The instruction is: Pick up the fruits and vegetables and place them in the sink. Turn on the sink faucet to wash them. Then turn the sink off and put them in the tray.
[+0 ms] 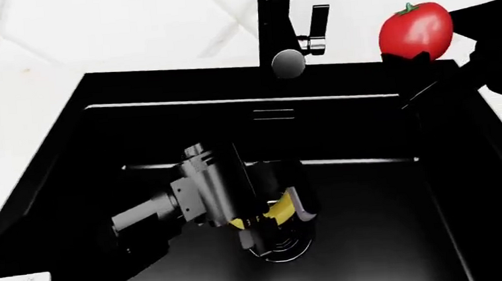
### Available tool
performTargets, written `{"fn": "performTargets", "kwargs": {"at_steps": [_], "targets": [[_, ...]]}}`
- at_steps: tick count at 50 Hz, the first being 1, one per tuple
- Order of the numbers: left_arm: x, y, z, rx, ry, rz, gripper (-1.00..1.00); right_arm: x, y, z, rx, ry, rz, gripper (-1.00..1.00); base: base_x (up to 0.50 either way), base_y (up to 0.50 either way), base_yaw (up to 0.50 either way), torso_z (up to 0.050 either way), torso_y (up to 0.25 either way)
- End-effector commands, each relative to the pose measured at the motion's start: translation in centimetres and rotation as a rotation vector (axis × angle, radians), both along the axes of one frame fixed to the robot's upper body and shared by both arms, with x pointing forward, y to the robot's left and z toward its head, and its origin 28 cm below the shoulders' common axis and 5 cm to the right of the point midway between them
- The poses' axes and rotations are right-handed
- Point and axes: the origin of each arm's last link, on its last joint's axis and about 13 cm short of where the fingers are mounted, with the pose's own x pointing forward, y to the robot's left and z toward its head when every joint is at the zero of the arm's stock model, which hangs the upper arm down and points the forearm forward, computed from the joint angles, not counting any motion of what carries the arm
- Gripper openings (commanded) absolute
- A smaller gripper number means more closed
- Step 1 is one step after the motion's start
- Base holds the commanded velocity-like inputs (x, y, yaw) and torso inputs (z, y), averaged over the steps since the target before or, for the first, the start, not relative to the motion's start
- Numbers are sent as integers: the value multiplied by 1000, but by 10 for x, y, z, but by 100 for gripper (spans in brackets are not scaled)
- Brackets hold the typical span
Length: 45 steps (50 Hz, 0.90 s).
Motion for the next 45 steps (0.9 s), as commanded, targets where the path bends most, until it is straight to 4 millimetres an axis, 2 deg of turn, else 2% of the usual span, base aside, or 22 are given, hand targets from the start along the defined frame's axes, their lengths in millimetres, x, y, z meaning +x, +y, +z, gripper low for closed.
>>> {"fn": "performTargets", "kwargs": {"at_steps": [1,12,20,26,37,45], "targets": [[-8,10,21,-46,-53,37,-100,-1,0,6,-21,-19,-3,-100,0,0,0,-4,250],[-13,41,49,-147,-162,177,-100,1,2,9,-27,-27,18,-100,0,0,0,-4,250],[-21,62,75,-278,-265,250,-100,1,3,-1,-26,-43,36,-100,0,0,0,-4,240],[-23,73,87,-278,-307,314,-100,-2,2,-2,-21,-51,35,-100,0,0,0,-3,227],[-24,92,107,-234,-362,477,-100,-4,1,-1,-20,-60,31,-100,0,0,0,0,5],[-30,104,126,-317,-435,561,-100,-7,0,-2,-20,-62,30,-100,0,0,0,0,0]]}}
